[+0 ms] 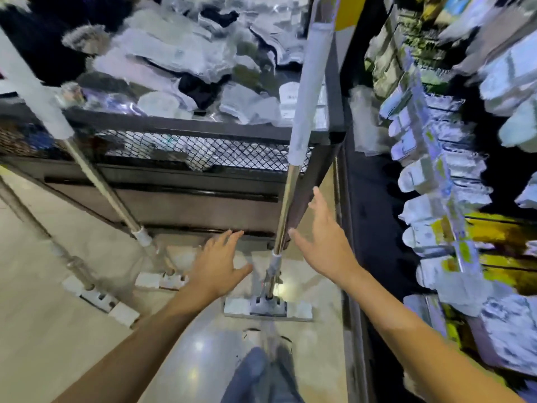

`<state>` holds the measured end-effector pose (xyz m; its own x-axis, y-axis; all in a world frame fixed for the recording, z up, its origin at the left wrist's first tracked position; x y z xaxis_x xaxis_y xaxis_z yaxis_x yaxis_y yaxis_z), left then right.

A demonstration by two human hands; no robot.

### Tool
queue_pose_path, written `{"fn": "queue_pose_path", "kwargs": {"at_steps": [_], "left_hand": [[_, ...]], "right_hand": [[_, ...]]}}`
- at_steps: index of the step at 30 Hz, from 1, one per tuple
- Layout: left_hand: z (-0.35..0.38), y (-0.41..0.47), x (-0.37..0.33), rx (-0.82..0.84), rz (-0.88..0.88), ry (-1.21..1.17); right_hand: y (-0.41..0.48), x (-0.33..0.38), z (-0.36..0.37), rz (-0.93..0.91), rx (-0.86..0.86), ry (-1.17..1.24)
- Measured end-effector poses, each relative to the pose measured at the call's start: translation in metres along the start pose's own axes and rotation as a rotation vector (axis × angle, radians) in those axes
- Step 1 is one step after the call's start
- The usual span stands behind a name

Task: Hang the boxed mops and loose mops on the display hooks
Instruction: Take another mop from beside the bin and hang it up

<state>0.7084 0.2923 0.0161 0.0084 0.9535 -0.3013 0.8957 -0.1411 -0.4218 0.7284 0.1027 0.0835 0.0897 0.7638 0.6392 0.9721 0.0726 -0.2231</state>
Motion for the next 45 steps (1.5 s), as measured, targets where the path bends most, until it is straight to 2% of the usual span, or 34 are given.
{"fn": "queue_pose_path", "kwargs": {"at_steps": [3, 7, 11, 20, 29, 33, 38, 45], "left_hand": [[0.034, 0.051, -0.006, 0.091, 0.005, -0.396], [0.074, 0.109, -0.019, 0.182, 0.048, -0.883], [0.106, 0.147, -0.024, 0.225, 0.023, -1.106], [0.132, 0.161, -0.022, 0.286, 0.033, -1.159], [0.106, 0.126, -0.045, 0.377, 0.151, -1.113], [0.068, 0.1, -0.061, 0.347, 0.19, -1.094], [-0.002, 0.054, -0.088, 0.399, 0.275, -1.082], [-0.118, -0.018, -0.121, 0.355, 0.439, -1.069]], "right_hand": [[0.048, -0.029, 0.021, 0.08, 0.082, 0.308], [0.094, -0.045, 0.043, -0.021, 0.142, 0.525], [0.113, -0.053, 0.057, -0.086, 0.152, 0.744], [0.113, -0.066, 0.061, -0.19, 0.057, 0.818], [0.076, -0.045, 0.04, -0.221, 0.094, 0.769], [0.054, -0.016, 0.006, -0.235, 0.045, 0.766], [0.021, 0.036, -0.048, -0.246, -0.016, 0.764], [-0.029, 0.136, -0.141, -0.346, -0.07, 0.787]]}}
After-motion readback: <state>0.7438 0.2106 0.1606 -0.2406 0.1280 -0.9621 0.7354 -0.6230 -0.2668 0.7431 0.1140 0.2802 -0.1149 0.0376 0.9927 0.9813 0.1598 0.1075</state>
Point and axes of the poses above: each hand's wrist, its own y-axis towards the middle knuckle, its own z-axis out of the palm, x = y × z, the point moved 7 cm from there along y, towards the middle knuckle
